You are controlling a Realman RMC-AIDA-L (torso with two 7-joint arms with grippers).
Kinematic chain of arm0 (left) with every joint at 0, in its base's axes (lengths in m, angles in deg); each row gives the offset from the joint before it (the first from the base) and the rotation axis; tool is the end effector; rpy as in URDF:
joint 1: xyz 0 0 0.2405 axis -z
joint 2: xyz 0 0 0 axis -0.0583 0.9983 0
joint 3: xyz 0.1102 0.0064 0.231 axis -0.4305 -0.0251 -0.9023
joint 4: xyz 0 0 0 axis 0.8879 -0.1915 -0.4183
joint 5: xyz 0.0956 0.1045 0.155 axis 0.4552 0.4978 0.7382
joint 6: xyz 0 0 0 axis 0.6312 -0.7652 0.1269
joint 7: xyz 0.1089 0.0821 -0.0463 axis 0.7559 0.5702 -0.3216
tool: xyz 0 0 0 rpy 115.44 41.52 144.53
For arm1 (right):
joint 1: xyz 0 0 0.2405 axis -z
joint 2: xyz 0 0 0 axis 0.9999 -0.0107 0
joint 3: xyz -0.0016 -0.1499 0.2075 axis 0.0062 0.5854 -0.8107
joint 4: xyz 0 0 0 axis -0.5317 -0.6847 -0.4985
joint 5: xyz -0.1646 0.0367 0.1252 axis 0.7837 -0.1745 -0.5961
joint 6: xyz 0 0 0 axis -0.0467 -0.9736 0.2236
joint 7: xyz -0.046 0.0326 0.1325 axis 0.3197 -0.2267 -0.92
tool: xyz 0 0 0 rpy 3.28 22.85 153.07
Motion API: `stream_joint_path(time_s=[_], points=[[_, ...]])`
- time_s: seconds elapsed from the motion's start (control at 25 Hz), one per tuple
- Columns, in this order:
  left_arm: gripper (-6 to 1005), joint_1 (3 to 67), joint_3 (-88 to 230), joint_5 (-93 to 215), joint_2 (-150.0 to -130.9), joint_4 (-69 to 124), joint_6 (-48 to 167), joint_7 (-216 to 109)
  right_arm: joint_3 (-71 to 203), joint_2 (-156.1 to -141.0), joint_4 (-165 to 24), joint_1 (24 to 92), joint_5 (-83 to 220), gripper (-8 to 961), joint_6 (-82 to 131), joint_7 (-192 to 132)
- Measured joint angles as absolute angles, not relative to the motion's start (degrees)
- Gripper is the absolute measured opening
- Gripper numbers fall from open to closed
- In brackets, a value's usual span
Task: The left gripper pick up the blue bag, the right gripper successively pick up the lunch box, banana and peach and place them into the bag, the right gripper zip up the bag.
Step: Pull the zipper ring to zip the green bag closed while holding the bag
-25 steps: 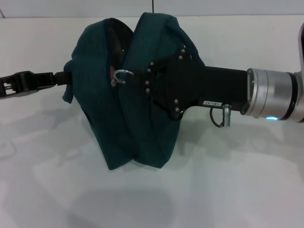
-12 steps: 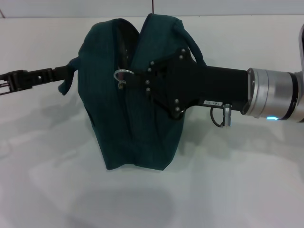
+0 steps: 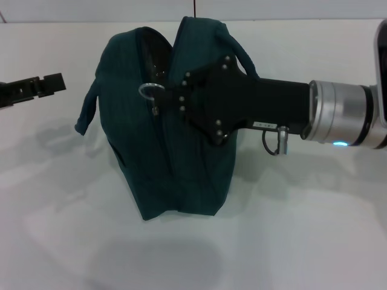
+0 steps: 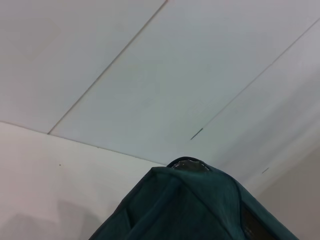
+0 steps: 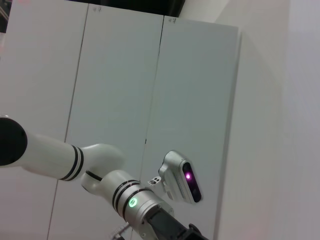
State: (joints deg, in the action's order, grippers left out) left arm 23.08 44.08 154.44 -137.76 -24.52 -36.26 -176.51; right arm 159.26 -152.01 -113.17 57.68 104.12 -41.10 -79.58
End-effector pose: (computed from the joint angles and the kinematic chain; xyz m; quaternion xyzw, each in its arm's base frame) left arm -0.2913 0.2940 0.1213 -0.8035 -0.4791 -0.3342 0.1152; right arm 0.1087 0.3225 -0.0544 -0.9014 -0.0820 0.4155 0.0898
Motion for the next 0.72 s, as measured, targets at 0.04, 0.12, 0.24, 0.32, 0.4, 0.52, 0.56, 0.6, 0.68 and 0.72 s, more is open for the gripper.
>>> stream_joint_path(time_s=[0.04,0.12,0.24,0.32,0.4,0.52,0.56,0.6,0.68,0.72], points=[[680,23.1,44.1,154.4,-137.62,-24.5,-36.3,-176.5,159.3,-152.04,-113.2,57.4,104.1,30,-40.9,-79.4],[727,23.1,44.1,154.4,-137.41,-24.5,-36.3,-176.5,159.3,-152.04,-113.2,56.9,104.1,30,-40.4,-79.4],[847,23.2,44.1,154.4,-137.24,-24.5,-36.3,-176.5,159.7,-152.03,-113.2,55.8,104.1,30,-39.7,-79.3],[896,23.3,44.1,154.4,-137.14,-24.5,-36.4,-176.5,160.0,-152.02,-113.1,54.7,104.1,30,-39.1,-79.3],[895,23.3,44.0,154.4,-137.07,-24.6,-36.5,-176.5,160.6,-152.02,-113.1,53.4,103.5,31,-38.6,-79.2],[895,22.9,44.0,153.8,-136.89,-24.6,-36.7,-176.5,162.0,-152.02,-113.1,51.6,102.2,31,-37.6,-79.1],[895,22.4,44.0,152.9,-136.76,-24.6,-37.1,-176.5,162.5,-152.02,-113.1,51.0,101.9,31,-37.1,-79.0],[895,22.4,44.0,152.9,-136.76,-24.6,-37.1,-176.5,163.0,-152.02,-113.1,50.4,101.7,31,-36.6,-78.8],[896,22.0,44.1,152.2,-136.67,-24.6,-37.6,-176.5,163.5,-152.03,-113.1,49.8,101.4,31,-36.0,-78.6],[896,21.8,44.1,151.9,-136.62,-24.6,-37.7,-176.5,163.8,-152.03,-113.1,49.4,101.1,31,-35.5,-78.6]])
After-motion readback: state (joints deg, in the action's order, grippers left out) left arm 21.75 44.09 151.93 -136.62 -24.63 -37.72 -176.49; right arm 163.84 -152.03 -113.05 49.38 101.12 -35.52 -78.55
